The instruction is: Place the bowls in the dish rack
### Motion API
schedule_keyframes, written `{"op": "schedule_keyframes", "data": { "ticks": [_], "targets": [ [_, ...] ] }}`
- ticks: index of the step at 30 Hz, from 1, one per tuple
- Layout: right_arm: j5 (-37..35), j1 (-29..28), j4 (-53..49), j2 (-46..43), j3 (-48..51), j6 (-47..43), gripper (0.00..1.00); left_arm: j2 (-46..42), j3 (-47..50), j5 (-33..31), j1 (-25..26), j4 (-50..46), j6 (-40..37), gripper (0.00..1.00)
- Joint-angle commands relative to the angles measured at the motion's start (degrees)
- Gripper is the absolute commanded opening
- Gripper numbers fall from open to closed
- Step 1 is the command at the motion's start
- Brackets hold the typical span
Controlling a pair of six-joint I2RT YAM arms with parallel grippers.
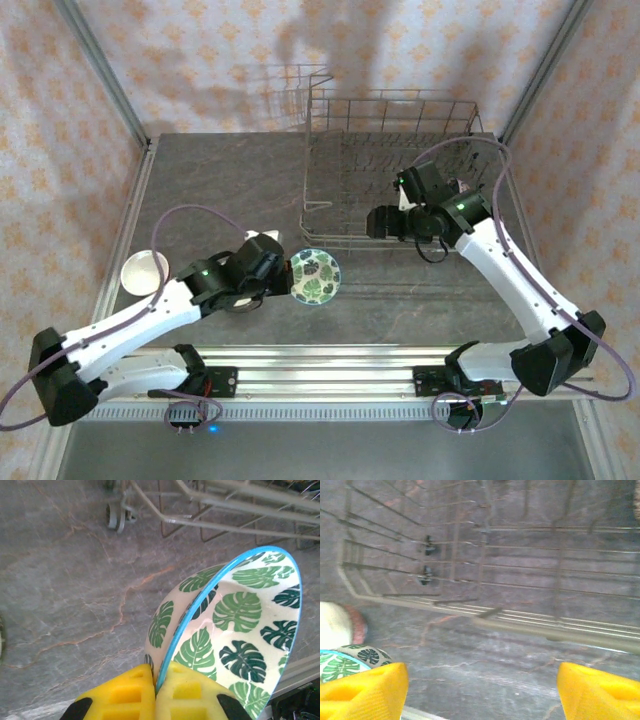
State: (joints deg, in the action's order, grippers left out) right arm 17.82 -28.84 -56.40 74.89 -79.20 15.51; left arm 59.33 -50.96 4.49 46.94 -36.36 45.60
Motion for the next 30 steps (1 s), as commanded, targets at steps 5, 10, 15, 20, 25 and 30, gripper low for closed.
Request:
{"op": "schedule_keyframes", "data": {
  "ticks": [5,10,15,20,25,30],
  "targets": [
    [12.91,-2.77,5.08,3.31,-5.52,-2.02,0.67,-1.27,-9.32,-7.0,-0.62,-5.0,-5.91,0.0],
    [14.15,-4.67,6.13,4.64,-5.45,-3.45,0.61,0.73,-12.67,-5.17,-2.69,-2.95,-7.47,0.0],
    [15.7,-5.33,7.78,4.31,-3.83,-4.19,0.56,3.77,-16.03,-3.32,-3.54,-1.53,-9.0,0.0],
    [16.23,-5.35,9.05,4.76,-2.35,-3.88,0.51,6.25,-17.99,-1.73,-3.76,0.42,-9.31,0.0],
    [14.96,-5.42,9.5,5.25,-1.5,-4.01,0.46,7.29,-18.66,-0.78,-3.82,2.12,-8.87,0.0],
    [14.68,-5.36,10.02,5.7,-1.31,-4.36,0.33,7.95,-19.1,-0.78,-3.78,2.17,-8.62,0.0]
  ]
}}
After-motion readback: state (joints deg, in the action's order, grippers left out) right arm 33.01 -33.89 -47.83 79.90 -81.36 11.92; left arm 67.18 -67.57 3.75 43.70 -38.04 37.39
